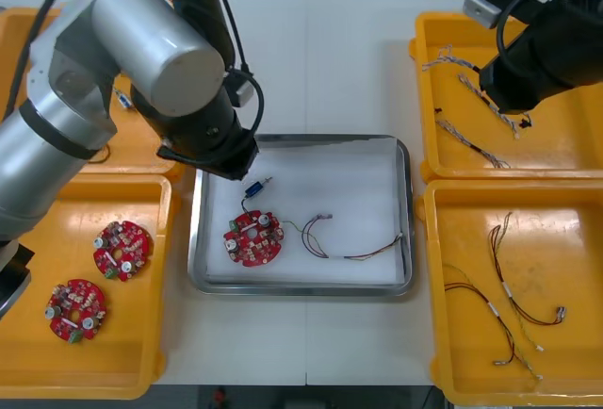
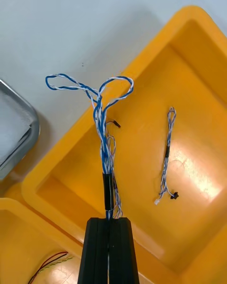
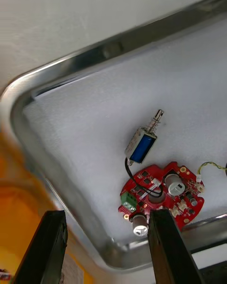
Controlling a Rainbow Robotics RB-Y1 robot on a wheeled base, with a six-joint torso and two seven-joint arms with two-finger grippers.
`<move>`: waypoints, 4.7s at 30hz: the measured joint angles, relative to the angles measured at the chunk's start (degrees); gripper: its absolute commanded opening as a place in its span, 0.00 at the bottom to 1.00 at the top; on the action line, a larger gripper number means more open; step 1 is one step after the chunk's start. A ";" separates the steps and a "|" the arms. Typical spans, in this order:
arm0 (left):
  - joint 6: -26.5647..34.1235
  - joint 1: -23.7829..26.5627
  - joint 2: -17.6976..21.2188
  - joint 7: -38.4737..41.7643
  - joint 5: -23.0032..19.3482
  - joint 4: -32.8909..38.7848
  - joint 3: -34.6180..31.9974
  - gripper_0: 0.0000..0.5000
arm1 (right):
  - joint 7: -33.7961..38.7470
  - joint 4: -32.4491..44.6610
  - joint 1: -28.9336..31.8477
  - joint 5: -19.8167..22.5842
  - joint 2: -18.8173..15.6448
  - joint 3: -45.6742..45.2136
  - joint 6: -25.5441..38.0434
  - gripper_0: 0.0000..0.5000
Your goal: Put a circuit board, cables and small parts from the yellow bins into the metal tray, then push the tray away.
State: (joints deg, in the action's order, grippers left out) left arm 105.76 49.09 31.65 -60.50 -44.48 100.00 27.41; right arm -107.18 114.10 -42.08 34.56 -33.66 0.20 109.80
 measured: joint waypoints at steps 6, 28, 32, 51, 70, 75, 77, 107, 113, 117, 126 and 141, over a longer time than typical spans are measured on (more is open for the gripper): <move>3.57 0.01 1.04 0.00 -0.65 1.45 -6.99 1.00 | 0.00 3.83 0.00 0.52 0.59 5.58 0.00 0.00; 3.79 0.01 6.11 -0.91 3.00 -4.12 -22.46 1.00 | -12.54 3.49 -1.26 -4.10 7.41 29.29 -5.93 0.00; 3.79 0.25 6.36 -2.18 4.33 -8.00 -24.91 1.00 | -12.55 0.55 -1.29 -5.64 7.98 32.75 -10.15 0.00; 2.26 7.80 6.59 -2.18 8.64 -29.65 -29.83 1.00 | -14.76 -15.45 -1.35 -7.89 8.83 38.50 -23.19 0.00; -10.56 8.05 6.59 -1.67 17.39 -44.35 -34.03 1.00 | -14.77 -15.27 -1.35 -6.39 8.83 37.70 -18.50 1.00; -16.03 8.07 6.59 0.07 17.99 -49.89 -34.03 1.00 | -14.75 -12.41 -1.35 -4.14 8.83 33.87 -12.31 1.00; -18.30 8.07 6.59 0.72 18.40 -52.22 -34.03 1.00 | -14.73 -11.29 -1.35 -3.80 8.83 31.54 -9.30 1.00; -29.69 8.07 6.58 5.10 18.62 -62.03 -33.01 1.00 | 12.51 1.99 5.27 -11.83 8.32 3.36 -0.01 1.00; -30.80 8.05 6.56 5.11 18.32 -62.04 -32.21 1.00 | 17.86 2.65 9.00 -11.86 7.41 -1.41 0.00 1.00; -31.39 7.99 6.55 5.12 18.05 -62.05 -31.41 1.00 | 18.61 4.41 12.34 -11.86 6.82 -5.25 0.00 1.00; -31.86 7.43 6.54 5.13 16.47 -62.06 -30.10 1.00 | 18.61 6.91 19.79 -11.42 6.55 -14.00 0.00 1.00; -33.67 6.34 6.43 5.13 16.00 -62.06 -30.03 0.00 | 18.62 14.19 31.09 -8.56 6.56 -18.86 0.00 1.00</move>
State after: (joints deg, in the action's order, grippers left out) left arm 72.09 55.43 38.09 -55.37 -28.48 37.94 -2.62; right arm -88.56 128.29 -10.98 26.00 -27.10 -18.67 109.81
